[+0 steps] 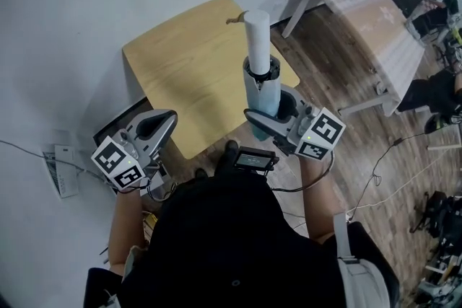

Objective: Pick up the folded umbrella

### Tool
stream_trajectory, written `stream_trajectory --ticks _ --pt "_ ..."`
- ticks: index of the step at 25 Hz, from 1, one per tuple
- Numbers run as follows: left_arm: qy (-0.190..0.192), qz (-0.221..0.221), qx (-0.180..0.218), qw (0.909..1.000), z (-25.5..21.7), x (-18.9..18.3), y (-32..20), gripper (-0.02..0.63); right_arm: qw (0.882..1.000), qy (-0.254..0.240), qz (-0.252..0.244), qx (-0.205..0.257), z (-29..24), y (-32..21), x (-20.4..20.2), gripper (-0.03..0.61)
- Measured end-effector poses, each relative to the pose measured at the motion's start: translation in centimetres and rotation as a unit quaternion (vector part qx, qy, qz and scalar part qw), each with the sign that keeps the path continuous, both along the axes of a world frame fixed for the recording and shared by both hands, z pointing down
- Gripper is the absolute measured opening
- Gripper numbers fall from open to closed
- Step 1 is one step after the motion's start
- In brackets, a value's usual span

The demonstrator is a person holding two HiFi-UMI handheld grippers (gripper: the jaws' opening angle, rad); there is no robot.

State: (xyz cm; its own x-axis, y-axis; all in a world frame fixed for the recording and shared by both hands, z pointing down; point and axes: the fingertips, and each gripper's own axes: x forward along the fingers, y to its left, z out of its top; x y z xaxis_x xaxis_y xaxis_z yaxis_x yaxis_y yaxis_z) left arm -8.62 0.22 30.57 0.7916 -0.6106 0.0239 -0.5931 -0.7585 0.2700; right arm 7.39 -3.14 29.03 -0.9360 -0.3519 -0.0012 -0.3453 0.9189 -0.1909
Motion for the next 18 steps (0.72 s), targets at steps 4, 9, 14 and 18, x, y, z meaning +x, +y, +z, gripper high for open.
stream_trajectory --ticks 4,9,14,18 --pt "0.006 0.004 -0.001 1.0000 1.1 -1.0 2.5 0.011 1.000 -0.012 0.002 -0.007 0.9 2.9 -1.0 0.298" --pt "0.010 0.017 -0.003 0.9998 2.4 -2.0 5.2 0.011 0.999 -0.032 0.009 -0.017 1.9 5.8 -2.1 0.298" --pt "0.013 0.029 -0.013 0.9994 2.4 -2.4 5.2 0.011 0.999 -0.045 0.020 -0.020 1.3 5.9 -2.4 0.298" --pt "0.016 0.041 -0.023 0.9988 3.0 -2.1 5.0 0.011 0.998 -0.047 0.031 -0.027 1.6 6.2 -2.2 0.298"
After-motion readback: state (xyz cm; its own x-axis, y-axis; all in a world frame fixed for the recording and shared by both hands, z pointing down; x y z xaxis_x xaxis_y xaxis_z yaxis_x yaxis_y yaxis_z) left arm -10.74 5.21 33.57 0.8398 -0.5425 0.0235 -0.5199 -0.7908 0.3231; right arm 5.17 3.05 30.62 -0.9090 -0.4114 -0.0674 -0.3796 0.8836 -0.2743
